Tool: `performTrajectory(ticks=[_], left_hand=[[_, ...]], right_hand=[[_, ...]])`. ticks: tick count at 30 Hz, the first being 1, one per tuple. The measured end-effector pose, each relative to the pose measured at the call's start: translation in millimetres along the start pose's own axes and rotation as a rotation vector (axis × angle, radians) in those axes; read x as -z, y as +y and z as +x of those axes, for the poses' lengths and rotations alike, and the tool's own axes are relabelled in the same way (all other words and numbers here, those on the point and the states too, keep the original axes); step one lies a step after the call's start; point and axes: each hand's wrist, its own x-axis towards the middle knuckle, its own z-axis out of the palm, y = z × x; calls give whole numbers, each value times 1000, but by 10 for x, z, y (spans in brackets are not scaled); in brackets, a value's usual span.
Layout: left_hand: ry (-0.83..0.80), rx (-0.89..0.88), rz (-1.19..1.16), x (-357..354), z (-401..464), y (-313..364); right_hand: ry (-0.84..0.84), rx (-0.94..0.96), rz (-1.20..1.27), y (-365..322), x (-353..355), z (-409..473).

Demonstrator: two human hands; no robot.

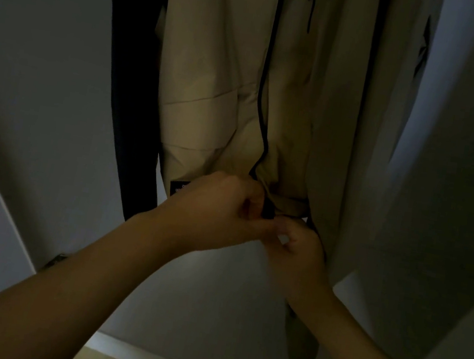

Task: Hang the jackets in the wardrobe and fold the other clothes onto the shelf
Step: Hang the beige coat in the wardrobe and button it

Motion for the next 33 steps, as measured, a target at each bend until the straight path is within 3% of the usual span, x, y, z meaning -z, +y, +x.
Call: performTrajectory(ticks=[8, 15, 19, 22, 25, 29, 33], left_hand=[[48, -40, 139, 10, -3, -93], [6, -195, 460, 21, 71, -156], [-30, -226, 667, 70, 228, -217], [-79, -183, 511, 149, 278, -201], [-160, -165, 298, 214, 312, -241], [-154, -199, 180, 209, 359, -271], [-152, -259, 253, 215, 397, -270]], right_hand=[[-23, 35, 6, 13, 14, 17], [11, 33, 36, 38, 1, -21], [41, -170, 166, 20, -99, -38], [-30, -348, 328, -1, -96, 44], [13, -356, 509, -26, -10, 153], [-30, -309, 384, -55, 39, 184], [12, -317, 269, -19, 86, 206]])
